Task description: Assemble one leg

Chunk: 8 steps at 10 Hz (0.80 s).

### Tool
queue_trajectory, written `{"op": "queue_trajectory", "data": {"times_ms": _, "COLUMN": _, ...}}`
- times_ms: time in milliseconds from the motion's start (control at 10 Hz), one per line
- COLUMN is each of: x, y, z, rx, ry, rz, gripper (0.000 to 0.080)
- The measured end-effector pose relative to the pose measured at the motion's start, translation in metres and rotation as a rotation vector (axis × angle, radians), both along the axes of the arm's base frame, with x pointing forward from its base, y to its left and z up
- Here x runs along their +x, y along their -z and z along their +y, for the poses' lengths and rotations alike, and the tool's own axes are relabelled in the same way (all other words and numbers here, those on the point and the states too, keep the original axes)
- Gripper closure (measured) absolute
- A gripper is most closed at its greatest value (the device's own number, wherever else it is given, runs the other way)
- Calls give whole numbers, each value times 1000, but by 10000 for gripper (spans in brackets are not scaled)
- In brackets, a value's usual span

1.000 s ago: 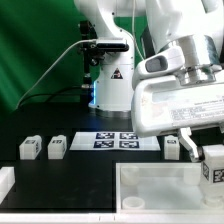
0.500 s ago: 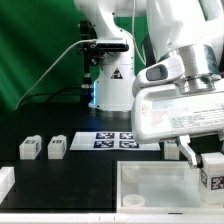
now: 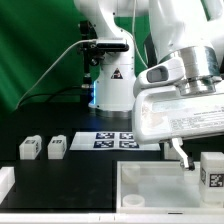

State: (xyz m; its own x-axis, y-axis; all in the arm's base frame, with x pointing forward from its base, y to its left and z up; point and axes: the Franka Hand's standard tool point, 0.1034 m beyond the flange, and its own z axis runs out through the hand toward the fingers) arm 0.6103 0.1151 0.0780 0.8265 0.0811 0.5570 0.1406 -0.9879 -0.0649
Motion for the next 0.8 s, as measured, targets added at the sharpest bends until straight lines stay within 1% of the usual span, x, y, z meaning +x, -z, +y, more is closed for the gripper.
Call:
{"op": "queue_trajectory", "data": {"times_ms": 100, "x": 0, "y": 0, "z": 0, "rx": 0, "ry": 0, "rz": 0, "gripper": 162}}
{"op": "queue_trajectory", "data": {"times_ms": 300, "x": 0, "y": 0, "z": 0, "rx": 0, "ry": 0, "rz": 1, "gripper": 152}}
{"op": "queue_trajectory", "data": {"times_ms": 800, "x": 0, "y": 0, "z": 0, "rx": 0, "ry": 0, "rz": 1, "gripper": 150}}
